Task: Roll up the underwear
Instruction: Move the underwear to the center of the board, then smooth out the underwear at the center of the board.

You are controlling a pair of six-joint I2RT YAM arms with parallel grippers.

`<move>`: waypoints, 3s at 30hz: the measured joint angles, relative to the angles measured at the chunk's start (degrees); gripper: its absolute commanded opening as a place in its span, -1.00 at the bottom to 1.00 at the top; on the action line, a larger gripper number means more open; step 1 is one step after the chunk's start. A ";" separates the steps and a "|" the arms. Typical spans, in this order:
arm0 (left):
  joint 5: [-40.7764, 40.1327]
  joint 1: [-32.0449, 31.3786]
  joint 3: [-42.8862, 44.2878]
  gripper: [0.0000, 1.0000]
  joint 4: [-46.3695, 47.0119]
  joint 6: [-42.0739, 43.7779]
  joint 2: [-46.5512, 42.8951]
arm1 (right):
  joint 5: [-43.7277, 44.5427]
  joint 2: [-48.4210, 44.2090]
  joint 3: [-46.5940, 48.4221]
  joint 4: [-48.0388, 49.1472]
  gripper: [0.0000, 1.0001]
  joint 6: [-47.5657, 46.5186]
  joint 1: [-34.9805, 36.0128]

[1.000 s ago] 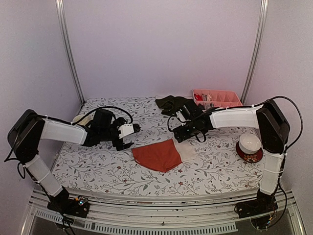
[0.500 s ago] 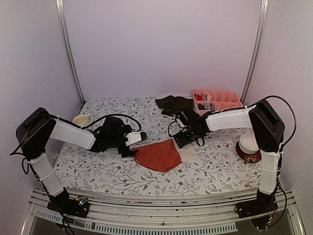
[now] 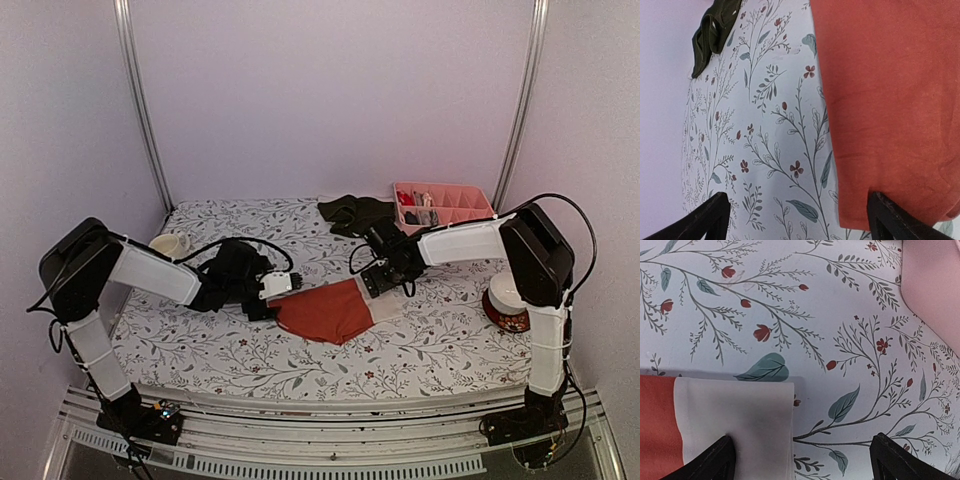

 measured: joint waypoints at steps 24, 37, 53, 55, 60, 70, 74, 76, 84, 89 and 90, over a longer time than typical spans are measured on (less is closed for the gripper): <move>-10.69 9.27 2.60 0.97 0.83 4.52 1.90 | -0.83 -13.25 -3.17 -1.14 0.84 -12.17 12.61; -12.96 11.69 3.08 0.97 2.58 4.00 -3.93 | 1.27 -8.22 -4.44 -3.45 0.39 -23.04 21.44; 1.79 -2.60 -4.15 0.97 -4.07 -0.42 -13.88 | 6.97 -3.34 -4.42 -3.78 0.13 -26.71 21.05; 1.97 -2.60 -4.52 0.97 -3.96 -0.85 -13.86 | 7.74 -2.93 -4.42 -3.15 0.04 -27.12 21.00; 2.43 -2.60 -6.08 0.97 -3.96 -1.33 -13.86 | 8.70 -2.03 -4.37 -1.86 -0.26 -27.76 20.92; 2.84 -2.43 -6.86 0.97 -3.61 -1.42 -13.86 | 8.59 -0.79 -4.39 -1.42 -0.95 -28.81 20.63; 2.84 -2.38 -6.86 0.97 -3.41 -1.42 -13.86 | 8.76 -0.79 -4.42 -1.38 -0.95 -28.81 20.55; 2.84 -2.29 -6.86 0.97 -3.34 -1.42 -13.84 | 9.07 -0.79 -4.44 -1.25 -0.95 -28.79 20.55; 2.84 -2.05 -6.86 0.97 -2.80 -1.42 -12.81 | 11.91 -1.66 -5.29 0.31 -0.95 -28.68 20.48; 2.82 -2.03 -6.86 0.97 -2.64 -1.40 -12.00 | 13.68 -2.84 -5.42 1.03 -0.95 -28.33 20.09; 2.80 -2.01 -6.86 0.97 -2.64 -1.40 -11.82 | 13.94 -2.86 -5.42 1.14 -0.95 -28.24 20.00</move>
